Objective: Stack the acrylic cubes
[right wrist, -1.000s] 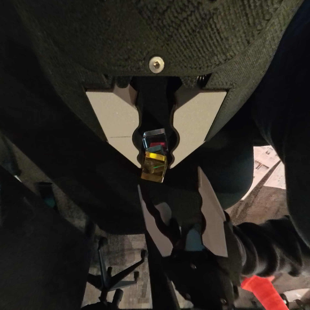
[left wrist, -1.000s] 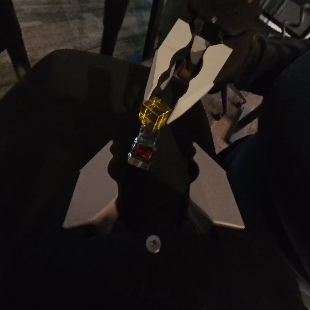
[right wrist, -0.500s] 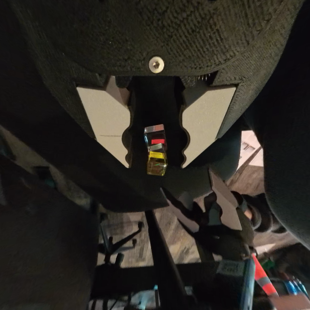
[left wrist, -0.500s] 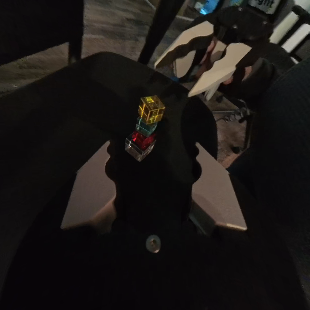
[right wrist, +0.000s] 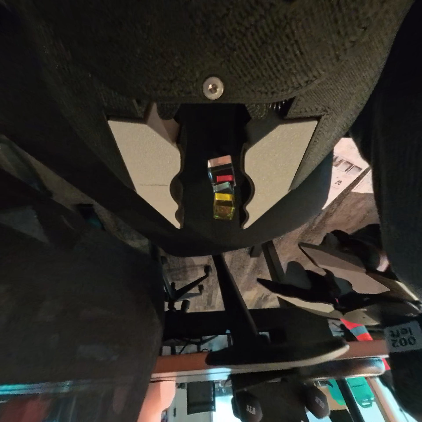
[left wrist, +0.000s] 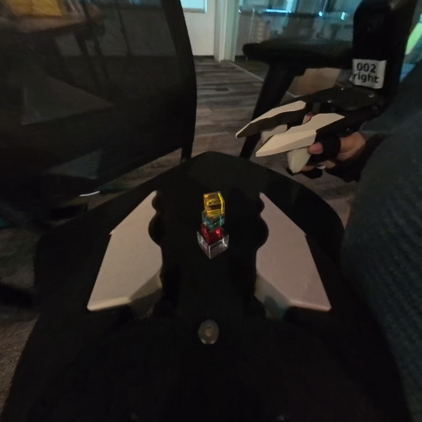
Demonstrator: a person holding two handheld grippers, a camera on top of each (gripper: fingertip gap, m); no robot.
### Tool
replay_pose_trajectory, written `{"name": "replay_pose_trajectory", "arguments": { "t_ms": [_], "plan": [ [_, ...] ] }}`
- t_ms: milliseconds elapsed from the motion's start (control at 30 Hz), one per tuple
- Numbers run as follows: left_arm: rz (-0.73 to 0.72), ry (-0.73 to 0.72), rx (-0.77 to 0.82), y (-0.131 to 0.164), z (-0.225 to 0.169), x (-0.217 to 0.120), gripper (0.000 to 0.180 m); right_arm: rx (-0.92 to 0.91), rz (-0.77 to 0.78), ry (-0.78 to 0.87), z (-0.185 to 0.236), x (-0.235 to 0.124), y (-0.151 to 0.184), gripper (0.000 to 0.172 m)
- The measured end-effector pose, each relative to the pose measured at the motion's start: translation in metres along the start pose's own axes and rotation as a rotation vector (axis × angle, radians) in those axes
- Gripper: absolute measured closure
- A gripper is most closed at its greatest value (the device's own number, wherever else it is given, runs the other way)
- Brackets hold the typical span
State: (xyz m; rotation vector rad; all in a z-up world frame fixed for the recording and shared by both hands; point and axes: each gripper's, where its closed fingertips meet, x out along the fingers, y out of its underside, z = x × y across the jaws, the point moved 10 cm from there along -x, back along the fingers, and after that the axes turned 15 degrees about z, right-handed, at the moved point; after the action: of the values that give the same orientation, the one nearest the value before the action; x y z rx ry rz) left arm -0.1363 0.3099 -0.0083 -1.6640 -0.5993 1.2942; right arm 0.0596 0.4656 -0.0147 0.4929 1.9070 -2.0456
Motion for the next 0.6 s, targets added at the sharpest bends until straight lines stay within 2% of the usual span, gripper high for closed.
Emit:
{"name": "replay_pose_trajectory", "arguments": {
  "t_ms": [200, 333, 467, 600],
  "plan": [
    [-0.106, -0.212, -0.102, 0.035, 0.005, -0.076, 0.102, -0.068, 0.01, 0.007, 0.027, 0.015, -0.027, 0.123],
    [-0.204, -0.344, -0.173, 0.065, 0.017, -0.128, 0.101, -0.115, -0.018, 0.108, 0.052, 0.03, -0.046, 0.123],
    [-0.212, -0.397, -0.216, 0.092, 0.037, -0.172, 0.099, -0.089, -0.113, 0.184, 0.085, 0.047, -0.07, 0.123],
    [-0.221, -0.447, -0.277, 0.125, 0.06, -0.207, 0.098, -0.144, -0.184, 0.239, 0.124, 0.067, -0.091, 0.122]
  ]
}}
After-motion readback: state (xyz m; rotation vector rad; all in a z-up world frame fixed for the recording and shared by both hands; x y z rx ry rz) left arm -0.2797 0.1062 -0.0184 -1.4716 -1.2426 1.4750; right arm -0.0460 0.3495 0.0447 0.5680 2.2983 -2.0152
